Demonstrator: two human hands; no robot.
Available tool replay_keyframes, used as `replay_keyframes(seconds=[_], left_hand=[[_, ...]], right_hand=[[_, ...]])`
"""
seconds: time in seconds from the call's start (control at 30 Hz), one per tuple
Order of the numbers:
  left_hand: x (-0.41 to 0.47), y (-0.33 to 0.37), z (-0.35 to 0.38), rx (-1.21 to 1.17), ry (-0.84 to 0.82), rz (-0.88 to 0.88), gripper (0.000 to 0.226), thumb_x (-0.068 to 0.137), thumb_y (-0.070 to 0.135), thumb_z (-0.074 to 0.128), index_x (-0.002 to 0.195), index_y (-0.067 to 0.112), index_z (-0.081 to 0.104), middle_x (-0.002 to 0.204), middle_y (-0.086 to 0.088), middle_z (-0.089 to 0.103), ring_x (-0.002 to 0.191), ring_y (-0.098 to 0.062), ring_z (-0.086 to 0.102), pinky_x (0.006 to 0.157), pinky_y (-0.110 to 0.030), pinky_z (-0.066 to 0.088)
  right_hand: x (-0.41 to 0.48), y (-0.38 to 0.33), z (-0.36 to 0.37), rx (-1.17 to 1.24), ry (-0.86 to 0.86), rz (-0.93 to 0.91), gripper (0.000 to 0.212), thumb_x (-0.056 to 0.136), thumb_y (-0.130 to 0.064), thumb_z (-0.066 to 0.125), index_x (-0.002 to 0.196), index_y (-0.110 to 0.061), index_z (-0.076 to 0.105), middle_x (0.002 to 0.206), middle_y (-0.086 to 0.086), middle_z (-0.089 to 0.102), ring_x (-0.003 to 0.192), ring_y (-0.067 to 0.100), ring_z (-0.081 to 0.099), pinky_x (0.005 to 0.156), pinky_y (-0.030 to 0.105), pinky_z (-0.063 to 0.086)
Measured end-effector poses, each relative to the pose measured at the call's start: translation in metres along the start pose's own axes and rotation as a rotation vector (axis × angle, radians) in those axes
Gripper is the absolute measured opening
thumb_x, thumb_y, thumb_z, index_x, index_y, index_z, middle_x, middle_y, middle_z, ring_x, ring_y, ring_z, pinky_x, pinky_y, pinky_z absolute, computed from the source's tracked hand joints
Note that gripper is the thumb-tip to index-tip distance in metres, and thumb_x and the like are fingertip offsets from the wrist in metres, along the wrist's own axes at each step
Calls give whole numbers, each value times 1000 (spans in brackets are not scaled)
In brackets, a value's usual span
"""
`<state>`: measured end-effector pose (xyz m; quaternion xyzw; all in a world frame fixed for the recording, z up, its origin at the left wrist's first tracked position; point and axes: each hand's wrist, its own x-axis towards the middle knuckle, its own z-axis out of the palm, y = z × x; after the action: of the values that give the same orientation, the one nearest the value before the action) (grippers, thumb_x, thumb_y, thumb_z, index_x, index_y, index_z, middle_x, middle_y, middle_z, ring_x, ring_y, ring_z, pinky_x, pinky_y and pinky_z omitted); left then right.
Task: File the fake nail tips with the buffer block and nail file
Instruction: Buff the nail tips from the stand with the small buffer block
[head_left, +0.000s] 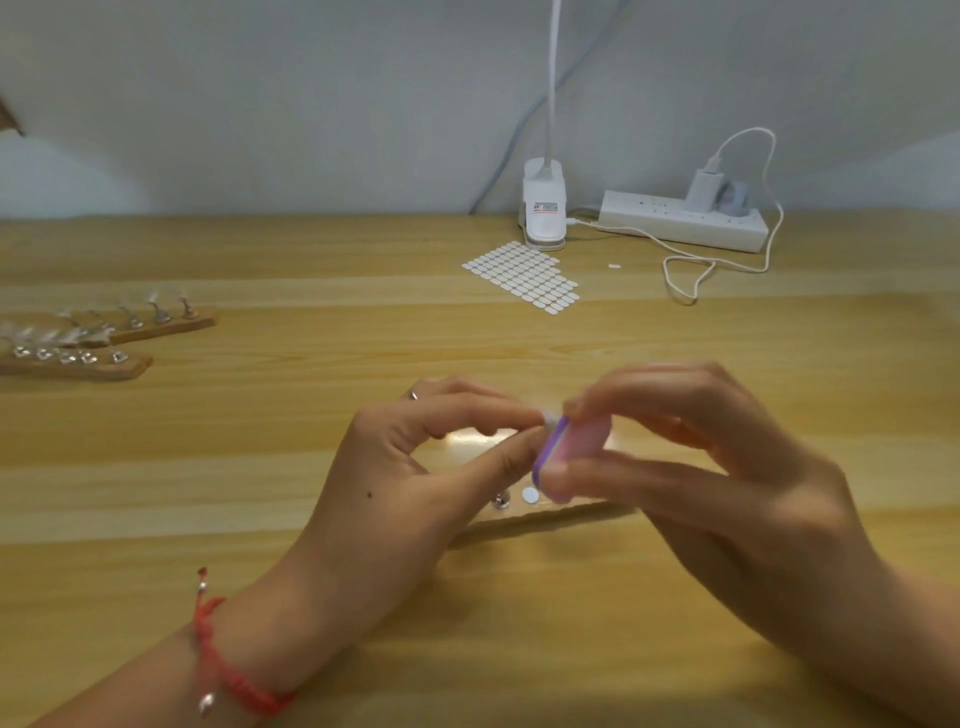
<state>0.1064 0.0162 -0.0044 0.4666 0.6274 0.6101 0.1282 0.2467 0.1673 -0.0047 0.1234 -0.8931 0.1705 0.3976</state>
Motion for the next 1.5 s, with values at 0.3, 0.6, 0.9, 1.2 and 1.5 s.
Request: replay_keyframes(seconds=[0.3,0.6,0.9,1.2,1.5], left_hand=[[0,3,0,-82,-47,-89,19,68,35,76,87,34,78,75,5,67,83,-6,59,79,-15,41],[1,4,0,-87,-43,-116,20,71,31,69,88,32,79,74,4,67,81,-7,58,78,-15,42],[1,4,1,-51,-71,-70,19,70,37,74,88,33,78,72,3,64,82,-9,57,76,-14,40],[1,2,0,6,-44,-55,19,69,39,75,88,39,76,74,4,63,82,-9,56,79,-15,40],[1,2,-1,-16,-37,-86,18,71,34,70,87,34,78,76,1,66,84,-11,58,80,-16,40]], right_hand=[[6,-1,-1,77,-35,182,17,94,-27,65,109,-34,70,112,-23,61,108,2,61,92,16,48],[6,3,-1,-21,-23,90,19,94,-8,64,106,-16,76,111,-8,63,109,17,61,95,25,48],[3,2,3,-41,-25,-32,26,103,-11,50,103,-8,76,112,2,63,106,27,61,93,35,50],[3,7,-1,-42,-7,-7,22,101,-7,51,106,-9,72,113,9,60,105,32,63,91,42,51],[3,10,-1,-20,-4,11,23,97,-1,53,108,-11,71,114,8,58,103,32,63,88,44,52]])
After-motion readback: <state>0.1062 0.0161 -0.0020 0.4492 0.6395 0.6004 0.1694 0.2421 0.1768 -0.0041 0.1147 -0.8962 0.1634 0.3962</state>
